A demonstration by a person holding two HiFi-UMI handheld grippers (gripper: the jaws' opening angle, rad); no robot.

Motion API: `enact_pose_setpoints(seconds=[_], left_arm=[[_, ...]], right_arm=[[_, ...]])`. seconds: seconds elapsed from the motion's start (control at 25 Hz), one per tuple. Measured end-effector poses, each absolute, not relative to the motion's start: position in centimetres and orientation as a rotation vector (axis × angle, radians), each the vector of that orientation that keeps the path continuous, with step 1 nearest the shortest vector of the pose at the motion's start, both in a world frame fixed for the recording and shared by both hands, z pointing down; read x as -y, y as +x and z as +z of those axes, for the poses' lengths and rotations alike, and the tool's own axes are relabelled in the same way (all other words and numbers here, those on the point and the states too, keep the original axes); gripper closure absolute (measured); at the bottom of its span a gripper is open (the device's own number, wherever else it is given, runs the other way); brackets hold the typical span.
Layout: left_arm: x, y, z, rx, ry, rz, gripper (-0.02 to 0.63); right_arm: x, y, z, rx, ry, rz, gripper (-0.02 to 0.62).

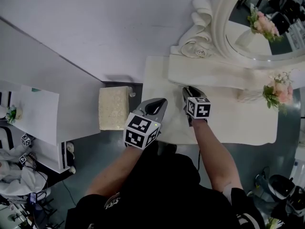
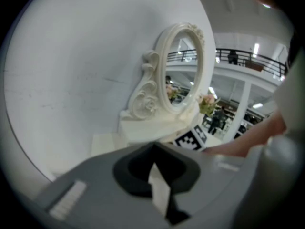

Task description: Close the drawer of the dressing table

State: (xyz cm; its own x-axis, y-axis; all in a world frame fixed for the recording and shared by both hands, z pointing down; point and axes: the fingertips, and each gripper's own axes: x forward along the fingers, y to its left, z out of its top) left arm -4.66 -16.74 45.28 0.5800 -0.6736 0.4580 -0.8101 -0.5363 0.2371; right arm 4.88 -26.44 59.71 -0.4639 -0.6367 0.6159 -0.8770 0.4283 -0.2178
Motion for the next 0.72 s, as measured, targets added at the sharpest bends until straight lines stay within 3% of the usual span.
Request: enact_pose_setpoints(seconds=[0.32, 0.72], left_arm=[[16.9, -4.0, 43.9, 1.191, 2.435, 0.42, 0.597], [16.4, -0.9, 40.3, 1.149, 2.554, 0.397, 0.597]], right_arm=[[23.1, 7.7, 57.9, 2.257, 1.302, 0.778, 0.512], [19.6, 12.3, 49.5, 2.366, 1.402, 0.658, 0.552]])
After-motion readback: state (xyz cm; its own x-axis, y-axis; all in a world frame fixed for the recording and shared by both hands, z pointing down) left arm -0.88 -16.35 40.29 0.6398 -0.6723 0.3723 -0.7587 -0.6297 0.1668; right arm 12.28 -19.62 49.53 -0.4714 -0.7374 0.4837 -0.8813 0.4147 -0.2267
